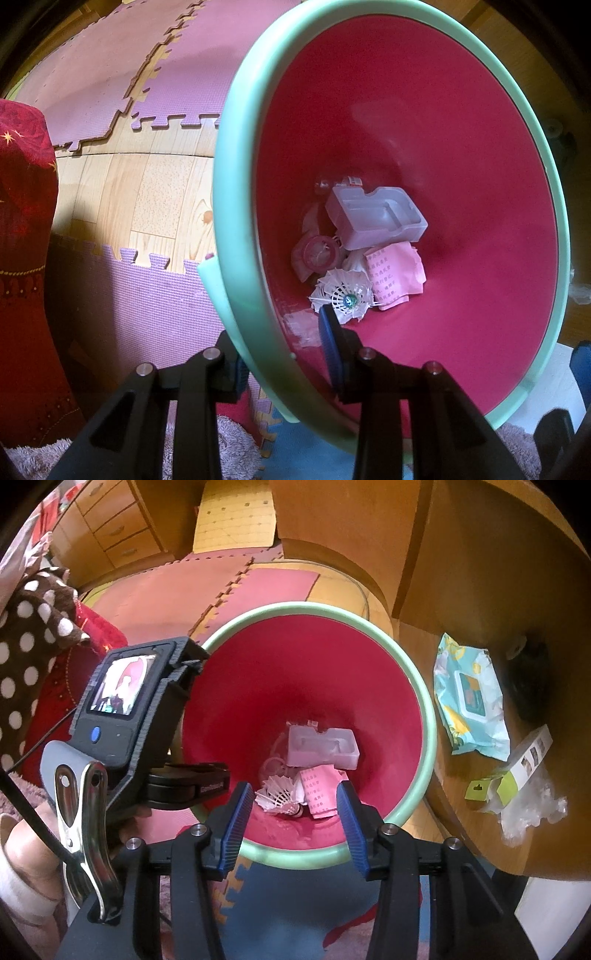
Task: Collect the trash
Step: 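Move the right tool back to the shelf toward the metal tube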
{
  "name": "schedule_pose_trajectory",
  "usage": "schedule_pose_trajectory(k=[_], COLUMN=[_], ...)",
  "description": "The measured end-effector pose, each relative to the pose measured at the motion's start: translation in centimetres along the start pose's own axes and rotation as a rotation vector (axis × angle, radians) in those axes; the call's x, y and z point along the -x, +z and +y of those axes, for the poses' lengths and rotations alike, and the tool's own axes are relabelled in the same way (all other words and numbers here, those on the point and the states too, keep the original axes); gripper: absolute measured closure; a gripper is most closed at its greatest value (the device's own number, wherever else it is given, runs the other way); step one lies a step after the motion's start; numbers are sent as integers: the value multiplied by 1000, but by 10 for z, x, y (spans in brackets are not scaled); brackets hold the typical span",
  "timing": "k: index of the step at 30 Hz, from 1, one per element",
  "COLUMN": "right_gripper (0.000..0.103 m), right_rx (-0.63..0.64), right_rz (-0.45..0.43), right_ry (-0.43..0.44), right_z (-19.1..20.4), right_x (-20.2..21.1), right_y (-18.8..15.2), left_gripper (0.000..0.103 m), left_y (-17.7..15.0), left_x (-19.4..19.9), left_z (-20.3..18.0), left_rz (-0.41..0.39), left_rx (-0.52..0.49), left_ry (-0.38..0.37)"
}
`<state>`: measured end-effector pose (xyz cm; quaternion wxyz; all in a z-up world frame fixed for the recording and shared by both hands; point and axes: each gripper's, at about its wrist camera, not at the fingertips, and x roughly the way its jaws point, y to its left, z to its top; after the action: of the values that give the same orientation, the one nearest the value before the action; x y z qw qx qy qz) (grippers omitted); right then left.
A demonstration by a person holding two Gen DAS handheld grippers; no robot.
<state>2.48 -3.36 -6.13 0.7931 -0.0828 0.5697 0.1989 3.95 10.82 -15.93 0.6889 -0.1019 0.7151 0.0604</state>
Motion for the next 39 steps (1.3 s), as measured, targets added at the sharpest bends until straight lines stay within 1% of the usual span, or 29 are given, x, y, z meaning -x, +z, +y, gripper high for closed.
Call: schedule_pose_trajectory(k=[6,12,21,27,30,33,39], right_gripper=[55,55,55,55,55,55,55], right_rx=[17,-16,-43,-1,-3,-7,-25], right_rz=[-42,-97,-175,-229,-259,-290,-327], right_ry=[19,18,-19,-71,-95,-119,-203], right_z=[1,-9,-26,-37,-46,-57,-90], right_x=[18,38,77,116,138,158,189], right_y=[4,11,23,29,32,37,51], left_gripper=[68,68,68,67,68,67,67], left_y=[-1,-1,1,1,2,1,1], left_x=[0,0,0,0,0,0,0], left_z=[0,0,-1,-2,-2,-1,-1], left_rz=[0,0,0,1,1,0,0], left_rx=[0,1,0,1,1,1,1], left_ry=[0,0,-2,-2,-2,-2,-2])
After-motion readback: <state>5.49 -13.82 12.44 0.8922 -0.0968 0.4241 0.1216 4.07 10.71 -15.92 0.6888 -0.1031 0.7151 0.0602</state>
